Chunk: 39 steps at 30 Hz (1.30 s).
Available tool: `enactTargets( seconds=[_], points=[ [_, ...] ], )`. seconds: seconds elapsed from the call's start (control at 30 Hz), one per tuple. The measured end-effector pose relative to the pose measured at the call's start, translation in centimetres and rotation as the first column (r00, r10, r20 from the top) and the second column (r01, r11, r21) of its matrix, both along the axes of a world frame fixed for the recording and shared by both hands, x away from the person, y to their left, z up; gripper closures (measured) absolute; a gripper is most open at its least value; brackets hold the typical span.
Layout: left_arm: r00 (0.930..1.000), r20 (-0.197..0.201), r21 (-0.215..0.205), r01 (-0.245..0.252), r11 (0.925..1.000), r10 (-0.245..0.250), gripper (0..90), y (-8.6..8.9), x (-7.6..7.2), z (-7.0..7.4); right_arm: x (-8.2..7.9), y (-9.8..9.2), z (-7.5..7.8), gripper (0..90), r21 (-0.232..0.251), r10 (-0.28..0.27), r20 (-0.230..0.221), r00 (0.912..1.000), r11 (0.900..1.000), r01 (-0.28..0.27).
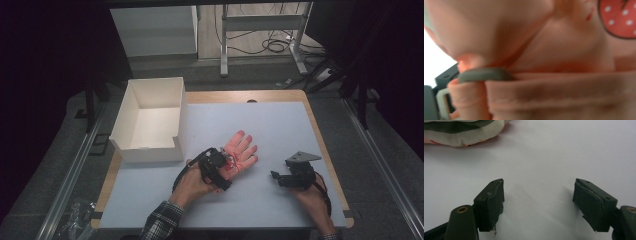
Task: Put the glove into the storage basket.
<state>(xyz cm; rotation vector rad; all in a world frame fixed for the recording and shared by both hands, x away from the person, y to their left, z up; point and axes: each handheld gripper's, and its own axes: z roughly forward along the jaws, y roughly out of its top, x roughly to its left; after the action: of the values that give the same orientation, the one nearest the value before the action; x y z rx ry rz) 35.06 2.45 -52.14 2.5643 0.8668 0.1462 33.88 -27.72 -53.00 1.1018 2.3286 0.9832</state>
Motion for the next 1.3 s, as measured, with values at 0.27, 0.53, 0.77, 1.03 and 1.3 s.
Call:
enactTargets(
  seconds=[0.27,0.53,0.77,1.03,1.3],
  points=[
    [0.999,0.033,-0.027,-0.029,0.9992,0.03,27.8,0.2,-1.2,0.6,0.0,0.0,0.0,25.1,0.0,-0.001,0.002,1.0,1.0,0.001],
    [0.9999,0.015,-0.067,-0.005,0.9978,0.006,37.3,1.0,-0.7,1.1,-0.1,0.0,-0.1,25.2,-0.002,0.0,0.007,1.0,1.0,0.001],
    [0.9995,0.016,-0.111,-0.024,0.9935,0.026,40.2,1.3,-0.4,1.7,-0.1,0.0,-0.1,25.1,-0.001,-0.001,0.008,1.0,1.0,0.001],
    [0.9984,0.008,-0.132,-0.055,0.9897,0.056,40.2,1.4,0.5,3.4,-0.1,0.0,-0.1,25.2,-0.002,0.001,0.008,1.0,1.0,0.0],
    [0.9958,0.008,-0.151,-0.089,0.9845,0.091,39.9,1.8,2.1,5.5,-0.1,0.0,-0.1,25.1,-0.001,0.0,0.007,1.0,1.0,0.0]
  ],
)
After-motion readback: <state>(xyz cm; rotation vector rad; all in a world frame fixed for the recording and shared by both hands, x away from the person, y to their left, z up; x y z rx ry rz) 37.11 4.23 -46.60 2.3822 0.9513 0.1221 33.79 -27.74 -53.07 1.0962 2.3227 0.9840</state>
